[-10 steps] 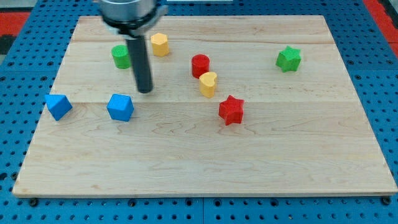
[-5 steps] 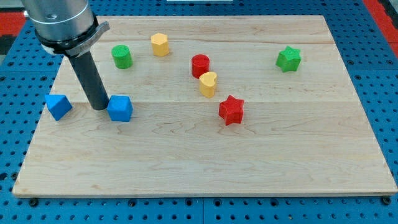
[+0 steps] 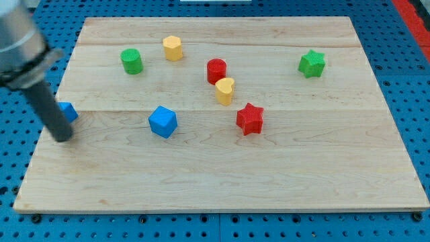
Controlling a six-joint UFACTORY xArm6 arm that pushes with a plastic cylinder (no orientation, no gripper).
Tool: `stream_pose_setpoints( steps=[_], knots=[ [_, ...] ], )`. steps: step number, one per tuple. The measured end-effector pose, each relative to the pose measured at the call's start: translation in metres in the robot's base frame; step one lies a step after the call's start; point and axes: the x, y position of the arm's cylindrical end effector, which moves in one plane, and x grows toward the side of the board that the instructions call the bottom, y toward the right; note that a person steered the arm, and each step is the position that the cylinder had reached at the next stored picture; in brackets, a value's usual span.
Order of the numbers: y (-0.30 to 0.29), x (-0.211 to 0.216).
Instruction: Place the green star at the bottom of the green circle
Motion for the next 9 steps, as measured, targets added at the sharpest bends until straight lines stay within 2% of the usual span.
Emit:
stream_pose_setpoints(
  steps=[1, 4, 5, 6, 7, 8, 9],
  knots=[
    [-0.032, -0.01],
    [0.021, -0.033],
    [-0.025, -0.029],
    [-0.032, -0.062],
    [-0.016, -0.108],
    [0.017, -0.11],
    [0.108, -0.096]
  ],
)
